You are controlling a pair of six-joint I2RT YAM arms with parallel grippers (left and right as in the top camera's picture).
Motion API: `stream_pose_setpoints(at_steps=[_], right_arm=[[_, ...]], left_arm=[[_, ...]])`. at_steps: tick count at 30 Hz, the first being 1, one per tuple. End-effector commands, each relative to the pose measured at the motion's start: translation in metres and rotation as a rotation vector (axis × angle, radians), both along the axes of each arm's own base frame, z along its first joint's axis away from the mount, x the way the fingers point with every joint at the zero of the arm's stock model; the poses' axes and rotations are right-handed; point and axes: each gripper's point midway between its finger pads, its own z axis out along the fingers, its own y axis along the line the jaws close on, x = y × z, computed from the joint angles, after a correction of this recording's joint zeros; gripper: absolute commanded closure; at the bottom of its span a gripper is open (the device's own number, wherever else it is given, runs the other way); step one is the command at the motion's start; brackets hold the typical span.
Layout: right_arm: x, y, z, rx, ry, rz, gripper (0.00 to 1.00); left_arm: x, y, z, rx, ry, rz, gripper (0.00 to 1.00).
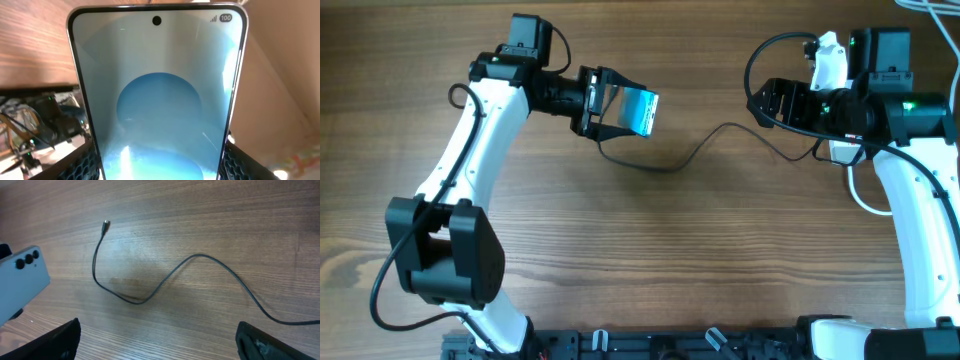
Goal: Plug charger to phone and switch on socket
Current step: 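Raise the phone upright with the left gripper, bottom toward center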
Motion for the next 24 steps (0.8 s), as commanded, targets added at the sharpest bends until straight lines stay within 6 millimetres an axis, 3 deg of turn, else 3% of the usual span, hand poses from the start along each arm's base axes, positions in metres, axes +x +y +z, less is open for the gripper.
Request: stream_pose_setpoints(at_steps=[1, 15, 22, 24], right_arm=[[0.004, -0.003, 0.001, 0.004, 0.006, -0.022, 0.0], [0.004, -0.002, 0.001, 0.004, 0.006, -0.021, 0.0], [0.002, 0.024, 0.009, 0.094, -0.013, 0.063, 0.0], [0.003, 0.045, 0.008, 0.097, -0.022, 0.117, 0.0]], left_arm=[[-0.001, 0.003, 0.029, -0.094, -0.018, -0.004, 0.45], [0.001, 0.007, 0.028, -0.087, -0.02, 0.007, 0.43], [0.021, 0.03, -0.015, 0.197, -0.062, 0.114, 0.44], [0.03, 0.047, -0.034, 0.345, -0.082, 0.168, 0.44]])
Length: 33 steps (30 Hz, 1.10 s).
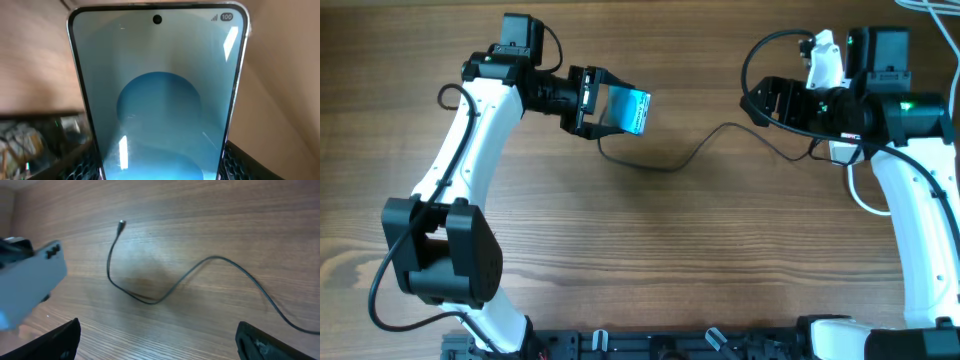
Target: Plug charger to phone and switch on socket
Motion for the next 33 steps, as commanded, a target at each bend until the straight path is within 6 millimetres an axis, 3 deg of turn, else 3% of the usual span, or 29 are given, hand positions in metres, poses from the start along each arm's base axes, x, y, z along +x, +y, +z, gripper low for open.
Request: stream_pose_setpoints(at_steps=[1, 5, 9, 12, 15, 20, 24, 29, 33], right_arm=[[0.004, 0.038, -0.001, 0.046, 0.001, 0.08, 0.0], [0.014, 0.094, -0.017, 0.105, 0.038, 0.122, 0.02], [0.019, 0.141, -0.034, 0.133, 0.044, 0.187, 0.08], [0.017, 0.191, -0.039, 0.155, -0.014, 0.291, 0.12], [0.015, 0.216, -0.043, 0.165, -0.041, 0.329, 0.16], [0.019, 0.224, -0.064, 0.17, 0.02, 0.273, 0.21], [0.024, 0.232, -0.068, 0.184, 0.011, 0.273, 0.27], [0.025, 0.25, -0.079, 0.205, 0.016, 0.28, 0.49], [0.031, 0.248, -0.08, 0.201, 0.01, 0.242, 0.71]], left_arm=[[0.018, 0.031, -0.015, 0.235, -0.07, 0.1, 0.44], [0.027, 0.053, -0.031, 0.39, -0.089, 0.157, 0.44], [0.027, 0.054, -0.031, 0.394, -0.089, 0.159, 0.44], [0.027, 0.054, -0.031, 0.393, -0.089, 0.158, 0.44], [0.026, 0.051, -0.03, 0.377, -0.087, 0.152, 0.44], [0.024, 0.044, -0.025, 0.331, -0.082, 0.135, 0.43], [0.022, 0.041, -0.023, 0.307, -0.078, 0.126, 0.42], [0.02, 0.035, -0.019, 0.263, -0.073, 0.11, 0.41], [0.019, 0.033, -0.017, 0.252, -0.071, 0.106, 0.4]])
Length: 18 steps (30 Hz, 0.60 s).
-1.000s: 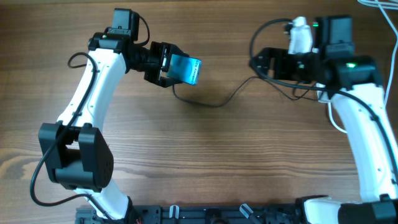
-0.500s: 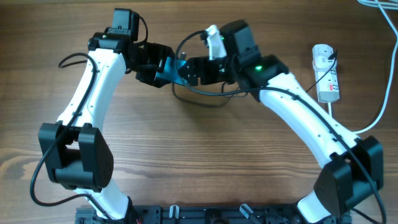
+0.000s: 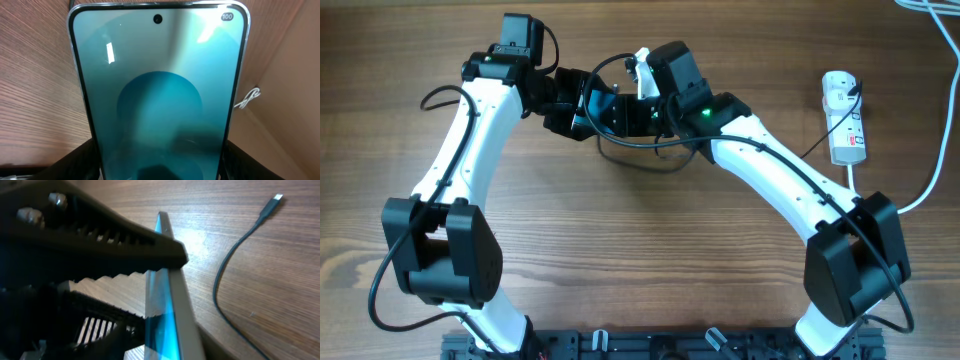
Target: Plug charger to phone and switch on socket
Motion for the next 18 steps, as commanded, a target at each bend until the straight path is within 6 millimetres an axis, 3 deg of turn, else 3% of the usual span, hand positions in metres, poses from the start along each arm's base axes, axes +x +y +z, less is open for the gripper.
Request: stream_pose_setpoints(at_steps=[1, 3, 8, 15, 18], right_arm=[[0.01, 0.001, -0.003, -0.006, -0.008, -0.036, 0.8], [0.011, 0.002, -0.002, 0.002, -0.003, -0.048, 0.96], [0.02, -0.01, -0.002, 0.024, 0.055, -0.132, 0.96], [0.038, -0.056, 0.033, 0.153, 0.139, -0.248, 0.96], [0.033, -0.068, 0.049, 0.268, 0.288, -0.305, 0.96]], left_arm=[[0.002, -0.003, 0.02, -0.045, -0.038, -0.006, 0.39], [0.002, -0.003, 0.02, -0.045, -0.038, -0.006, 0.37], [0.002, -0.003, 0.02, -0.043, -0.038, -0.007, 0.0], [0.009, -0.004, 0.022, 0.01, -0.248, -0.208, 0.0], [0.019, -0.033, 0.061, -0.149, -0.567, -0.436, 0.0]])
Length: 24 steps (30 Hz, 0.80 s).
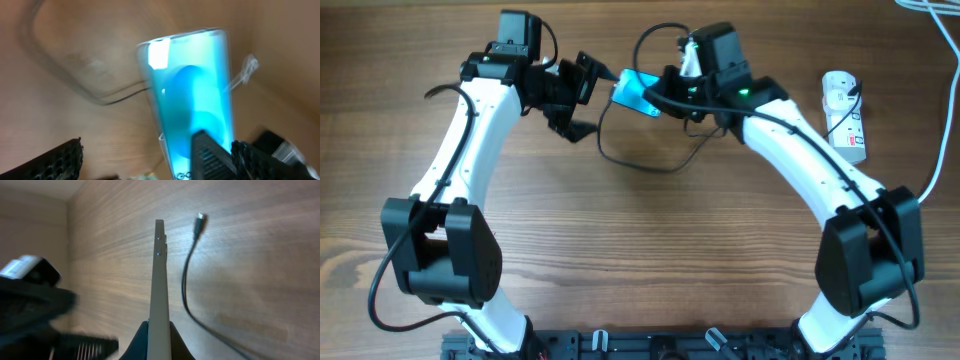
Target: Plug charger to phone and switch on socket
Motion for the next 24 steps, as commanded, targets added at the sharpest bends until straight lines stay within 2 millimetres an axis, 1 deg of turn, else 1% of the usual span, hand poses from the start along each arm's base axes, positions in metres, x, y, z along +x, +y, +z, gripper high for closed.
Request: stream_pose_setpoints(at_steps=[1, 2, 4, 6, 7, 8, 9, 10, 14, 15, 17, 18, 20, 22, 24], right_arm=[[-0.007, -0.002, 0.054, 0.2, 0.073, -0.042, 0.96], [-0.003, -0.006, 0.058, 0.228, 0.092, -0.082, 0.96], [0.007, -0.01, 0.072, 0.282, 0.081, -0.127, 0.96], [0.018, -0.007, 0.097, 0.371, 0.037, -0.158, 0.96], [0.023, -0.006, 0.111, 0.41, 0.004, -0.168, 0.96], [0.027, -0.005, 0.124, 0.45, -0.021, -0.18, 0.96], [0.029, -0.006, 0.129, 0.465, -0.032, -0.191, 0.96], [0.032, -0.007, 0.132, 0.478, -0.034, -0.212, 0.96], [0.036, -0.008, 0.136, 0.536, 0.026, -0.283, 0.96], [0.037, -0.006, 0.142, 0.558, 0.019, -0.283, 0.96], [0.039, -0.004, 0.153, 0.608, 0.021, -0.291, 0.96], [0.038, -0.001, 0.153, 0.622, 0.042, -0.301, 0.96], [0.035, 0.006, 0.151, 0.639, 0.084, -0.321, 0.96], [0.031, 0.014, 0.145, 0.63, 0.112, -0.353, 0.96], [0.029, 0.021, 0.141, 0.615, 0.116, -0.371, 0.96]], left_arm=[[0.003, -0.027, 0.053, -0.158, -0.331, -0.266, 0.0], [0.005, -0.029, 0.057, -0.171, -0.356, -0.274, 0.0], [0.008, -0.029, 0.06, -0.171, -0.376, -0.275, 0.0], [0.011, -0.033, 0.068, -0.201, -0.42, -0.294, 0.02], [0.013, -0.036, 0.078, -0.234, -0.462, -0.311, 0.05], [0.017, -0.039, 0.087, -0.26, -0.514, -0.327, 0.17], [0.021, -0.04, 0.093, -0.269, -0.542, -0.325, 0.24], [0.024, -0.041, 0.097, -0.273, -0.562, -0.319, 0.27], [0.039, -0.042, 0.118, -0.3, -0.645, -0.291, 0.25], [0.041, -0.042, 0.122, -0.306, -0.657, -0.284, 0.23], [0.045, -0.041, 0.122, -0.301, -0.652, -0.262, 0.22], [0.046, -0.041, 0.122, -0.295, -0.646, -0.249, 0.27], [0.052, -0.039, 0.119, -0.283, -0.609, -0.197, 0.41], [0.056, -0.04, 0.116, -0.274, -0.572, -0.148, 0.48], [0.058, -0.042, 0.115, -0.275, -0.547, -0.12, 0.5]])
